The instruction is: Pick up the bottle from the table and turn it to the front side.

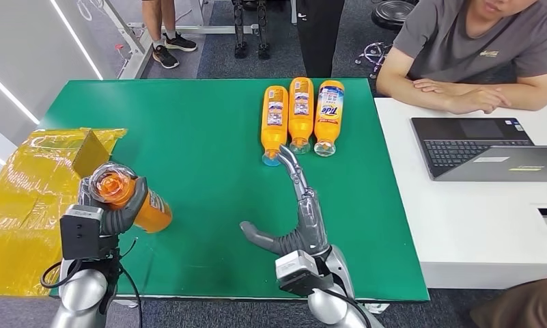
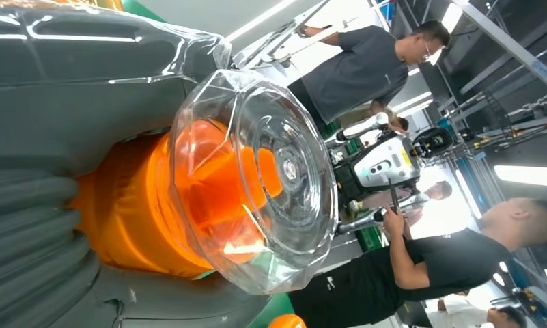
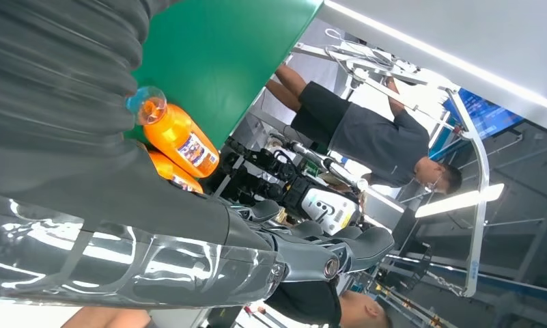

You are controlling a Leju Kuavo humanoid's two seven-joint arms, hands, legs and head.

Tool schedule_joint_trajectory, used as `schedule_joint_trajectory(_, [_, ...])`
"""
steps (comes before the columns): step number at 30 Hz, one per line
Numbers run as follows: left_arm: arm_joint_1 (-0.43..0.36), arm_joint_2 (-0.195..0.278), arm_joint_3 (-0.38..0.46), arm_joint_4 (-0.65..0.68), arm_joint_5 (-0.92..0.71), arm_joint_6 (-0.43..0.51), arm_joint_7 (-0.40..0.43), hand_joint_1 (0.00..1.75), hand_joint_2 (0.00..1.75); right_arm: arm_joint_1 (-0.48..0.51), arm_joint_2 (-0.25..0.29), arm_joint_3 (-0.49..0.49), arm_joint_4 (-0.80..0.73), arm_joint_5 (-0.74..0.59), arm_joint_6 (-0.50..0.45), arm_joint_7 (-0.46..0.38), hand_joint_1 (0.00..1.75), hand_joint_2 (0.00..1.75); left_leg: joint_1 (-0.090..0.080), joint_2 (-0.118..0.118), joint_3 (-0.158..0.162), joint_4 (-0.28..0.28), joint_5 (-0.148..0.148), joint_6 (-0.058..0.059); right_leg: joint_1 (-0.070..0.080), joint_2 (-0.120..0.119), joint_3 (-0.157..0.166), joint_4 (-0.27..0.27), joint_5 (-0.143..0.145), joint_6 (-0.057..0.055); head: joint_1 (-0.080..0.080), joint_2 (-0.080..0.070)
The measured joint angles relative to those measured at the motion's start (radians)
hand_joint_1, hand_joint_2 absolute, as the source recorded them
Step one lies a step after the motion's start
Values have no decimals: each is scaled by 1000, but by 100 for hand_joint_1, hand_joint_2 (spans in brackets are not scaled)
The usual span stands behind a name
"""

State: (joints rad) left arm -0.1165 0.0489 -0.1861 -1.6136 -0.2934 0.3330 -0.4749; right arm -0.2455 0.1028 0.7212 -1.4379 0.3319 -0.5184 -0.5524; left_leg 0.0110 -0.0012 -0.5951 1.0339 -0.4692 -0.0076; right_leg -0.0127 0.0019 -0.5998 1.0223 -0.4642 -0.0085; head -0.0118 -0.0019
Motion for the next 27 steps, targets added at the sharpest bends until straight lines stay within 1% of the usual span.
schedule_joint_trajectory(4, [-1, 12, 1, -2, -31, 4, 1, 175, 175, 4, -1, -2, -2, -1, -2, 0, 0, 175, 0, 0, 0, 0, 0, 0, 0, 0, 0, 0, 0, 0, 0, 0])
schedule_joint_trajectory(6, [-8, 34, 1, -2, -137, 19, 7, 175, 175, 8, -2, -4, -5, -8, -7, -2, 0, 175, 0, 0, 0, 0, 0, 0, 0, 0, 0, 0, 0, 0, 0, 0])
schedule_joint_trajectory(8, [-31, 79, 0, 3, -294, 32, 17, 175, 175, 17, -4, -12, -14, -21, -16, -4, 0, 175, 0, 0, 0, 0, 0, 0, 0, 0, -1, 0, 0, 0, 0, 0])
schedule_joint_trajectory(10, [-69, 134, -1, 16, -421, 23, 23, 175, 175, 31, -8, -20, -29, -27, -22, -5, 0, 175, 1, 0, 0, 0, 0, -1, 0, 0, -1, 0, 0, -1, 0, 0])
schedule_joint_trajectory(12, [-110, 191, -3, 32, -509, -16, 25, 175, 175, 49, -12, -28, -51, -22, -20, -3, 0, 175, 1, 0, 0, 0, 1, -1, 0, 0, -1, 1, 0, -2, 0, 0])
schedule_joint_trajectory(15, [-169, 274, -23, 66, -577, -101, 34, 175, 175, 82, -13, -43, -82, -12, -15, 1, 0, 175, 1, 1, 0, 0, 1, -2, 1, 1, -2, 1, 0, -2, 0, 0])
schedule_joint_trajectory(18, [-220, 338, -73, 121, -651, -135, 36, 175, 175, 108, -14, -60, -100, -10, 1, -2, 0, 175, 1, 1, 0, 0, 1, -2, 1, 1, -2, 1, 0, -2, 0, 0])
schedule_joint_trajectory(21, [-274, 387, -152, 207, -768, -115, 42, 175, 175, 124, -14, -74, -107, -11, 16, -11, 0, 175, 1, 1, 0, 0, 1, -2, 1, 1, -2, 1, 0, -2, 0, 0])
schedule_joint_trajectory(24, [-328, 420, -232, 305, -846, -80, 46, 175, 175, 132, -14, -81, -110, -10, 20, -19, 0, 175, 1, 2, 0, 0, 1, -2, 0, 2, -2, 1, 0, -2, 0, 0])
schedule_joint_trajectory(27, [-375, 437, -291, 398, -885, -42, 50, 175, 175, 134, -14, -85, -118, -1, 19, -19, 0, 175, 1, 2, 0, 0, 1, -2, 0, 2, -2, 1, 0, -2, 0, 0])
